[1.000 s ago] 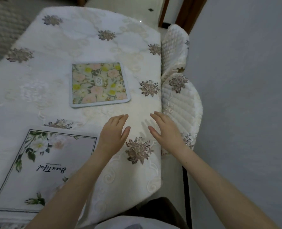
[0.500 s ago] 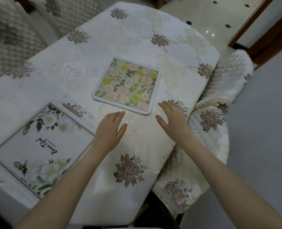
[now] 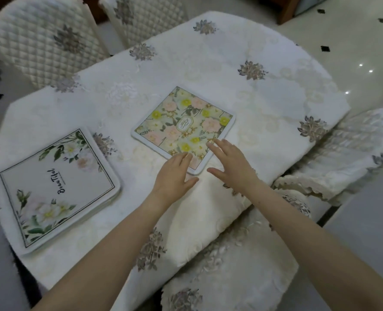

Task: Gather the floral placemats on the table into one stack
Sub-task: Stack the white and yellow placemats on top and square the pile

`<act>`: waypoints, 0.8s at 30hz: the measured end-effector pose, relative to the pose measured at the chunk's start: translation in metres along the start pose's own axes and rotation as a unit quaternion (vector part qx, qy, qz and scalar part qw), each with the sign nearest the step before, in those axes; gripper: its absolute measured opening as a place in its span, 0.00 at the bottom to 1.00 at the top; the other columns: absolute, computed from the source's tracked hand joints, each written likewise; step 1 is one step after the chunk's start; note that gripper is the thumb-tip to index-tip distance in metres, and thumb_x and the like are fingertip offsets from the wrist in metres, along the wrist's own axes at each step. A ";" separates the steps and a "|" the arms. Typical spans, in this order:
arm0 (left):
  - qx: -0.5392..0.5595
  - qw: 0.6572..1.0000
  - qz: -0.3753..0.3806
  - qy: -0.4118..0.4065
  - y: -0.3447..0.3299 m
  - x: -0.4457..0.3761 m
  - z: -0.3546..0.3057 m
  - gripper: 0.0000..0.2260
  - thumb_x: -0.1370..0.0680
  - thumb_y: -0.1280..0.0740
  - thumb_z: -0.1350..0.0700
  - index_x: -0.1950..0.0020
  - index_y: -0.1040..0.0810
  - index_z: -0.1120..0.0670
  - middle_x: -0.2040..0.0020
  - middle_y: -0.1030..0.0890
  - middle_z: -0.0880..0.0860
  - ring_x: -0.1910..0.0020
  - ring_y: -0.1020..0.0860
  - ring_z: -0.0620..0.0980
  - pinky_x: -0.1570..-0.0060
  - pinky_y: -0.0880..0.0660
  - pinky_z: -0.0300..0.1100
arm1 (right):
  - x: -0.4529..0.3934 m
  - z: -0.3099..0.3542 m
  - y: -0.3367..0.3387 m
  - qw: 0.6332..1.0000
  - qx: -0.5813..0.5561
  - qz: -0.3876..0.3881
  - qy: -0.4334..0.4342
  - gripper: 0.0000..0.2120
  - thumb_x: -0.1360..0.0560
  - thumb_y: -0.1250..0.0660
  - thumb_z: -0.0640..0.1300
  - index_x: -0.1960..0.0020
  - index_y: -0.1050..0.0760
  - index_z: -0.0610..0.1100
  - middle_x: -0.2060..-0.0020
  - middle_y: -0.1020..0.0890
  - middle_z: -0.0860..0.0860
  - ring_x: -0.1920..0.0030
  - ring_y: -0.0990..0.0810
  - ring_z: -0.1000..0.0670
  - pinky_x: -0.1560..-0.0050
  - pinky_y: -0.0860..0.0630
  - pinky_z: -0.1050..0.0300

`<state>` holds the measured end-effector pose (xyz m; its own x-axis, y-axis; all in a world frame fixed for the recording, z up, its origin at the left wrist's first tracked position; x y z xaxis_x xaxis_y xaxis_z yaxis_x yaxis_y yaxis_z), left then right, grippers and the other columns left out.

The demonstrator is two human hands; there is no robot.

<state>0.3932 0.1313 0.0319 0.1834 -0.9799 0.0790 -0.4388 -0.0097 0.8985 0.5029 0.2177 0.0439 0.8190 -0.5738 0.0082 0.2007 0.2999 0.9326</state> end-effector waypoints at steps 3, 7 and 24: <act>-0.005 0.999 0.026 0.023 -0.027 -0.026 0.003 0.34 0.27 0.32 0.46 0.28 0.41 0.59 0.27 0.37 0.58 0.27 0.40 0.56 0.29 0.40 0.50 | -0.019 -0.013 -0.022 0.999 -0.001 0.039 0.015 0.34 0.26 0.33 0.53 0.25 0.43 0.47 0.25 0.39 0.44 0.25 0.44 0.41 0.28 0.41 0.41; -0.038 0.997 0.052 0.043 -0.056 -0.045 0.016 0.32 0.29 0.31 0.44 0.33 0.37 0.59 0.30 0.36 0.59 0.30 0.39 0.59 0.32 0.38 0.52 | -0.034 -0.034 -0.051 0.997 -0.008 0.075 0.011 0.35 0.26 0.32 0.53 0.25 0.45 0.49 0.25 0.40 0.45 0.24 0.46 0.44 0.27 0.44 0.43; 0.000 0.999 -0.026 0.029 -0.017 -0.023 0.037 0.17 0.18 0.45 0.54 0.31 0.32 0.59 0.29 0.31 0.59 0.29 0.35 0.57 0.31 0.38 0.47 | -0.071 -0.037 -0.054 0.994 0.058 0.061 0.063 0.22 0.21 0.43 0.35 0.28 0.38 0.46 0.27 0.34 0.47 0.26 0.41 0.45 0.25 0.53 0.43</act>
<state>0.3640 0.1462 -0.0006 0.2558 -0.9650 0.0572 -0.4271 -0.0598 0.9022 0.4541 0.2704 -0.0210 0.8962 -0.4353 0.0857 0.0382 0.2683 0.9626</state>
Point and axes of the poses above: each hand's wrist, its own x-axis away from the middle knuckle, its own y-axis out of the back of the hand, z = x × y, the point moved 9 cm from there along -x, towards the middle knuckle
